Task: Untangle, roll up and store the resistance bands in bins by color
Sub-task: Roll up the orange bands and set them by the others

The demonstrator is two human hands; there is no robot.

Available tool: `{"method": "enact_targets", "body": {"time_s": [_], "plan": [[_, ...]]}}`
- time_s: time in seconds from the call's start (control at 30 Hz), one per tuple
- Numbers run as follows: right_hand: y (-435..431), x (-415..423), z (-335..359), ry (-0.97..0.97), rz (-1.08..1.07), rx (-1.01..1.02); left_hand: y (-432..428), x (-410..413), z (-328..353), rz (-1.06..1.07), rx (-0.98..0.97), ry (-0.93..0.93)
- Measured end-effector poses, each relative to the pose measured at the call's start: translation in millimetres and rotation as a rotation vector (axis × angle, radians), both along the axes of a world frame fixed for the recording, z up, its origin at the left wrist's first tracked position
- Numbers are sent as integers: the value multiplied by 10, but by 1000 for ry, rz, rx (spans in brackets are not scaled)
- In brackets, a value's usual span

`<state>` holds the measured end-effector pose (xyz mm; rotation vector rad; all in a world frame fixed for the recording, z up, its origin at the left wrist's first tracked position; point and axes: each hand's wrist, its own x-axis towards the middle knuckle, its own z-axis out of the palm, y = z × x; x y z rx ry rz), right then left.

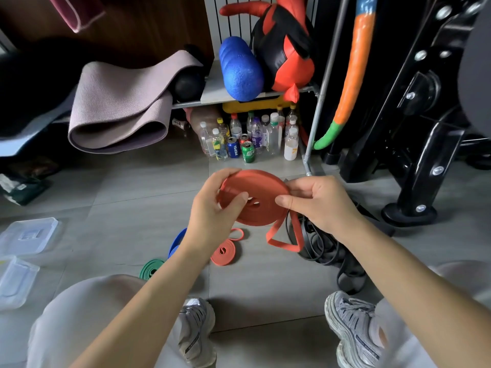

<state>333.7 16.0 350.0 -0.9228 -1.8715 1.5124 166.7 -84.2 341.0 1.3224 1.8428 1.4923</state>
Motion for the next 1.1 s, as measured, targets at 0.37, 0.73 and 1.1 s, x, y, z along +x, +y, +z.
{"method": "enact_targets", "body": {"time_s": [0.37,0.73,1.1], "plan": [[-29,14,-14,-277,126,189,14,39,-35,-146,-180,258],[26,-54,-93,-306,99,242,-21,73,-165,-182,-114,659],[209,118,-409,-543,204,18,-76,-409,104,116,-20,224]]}}
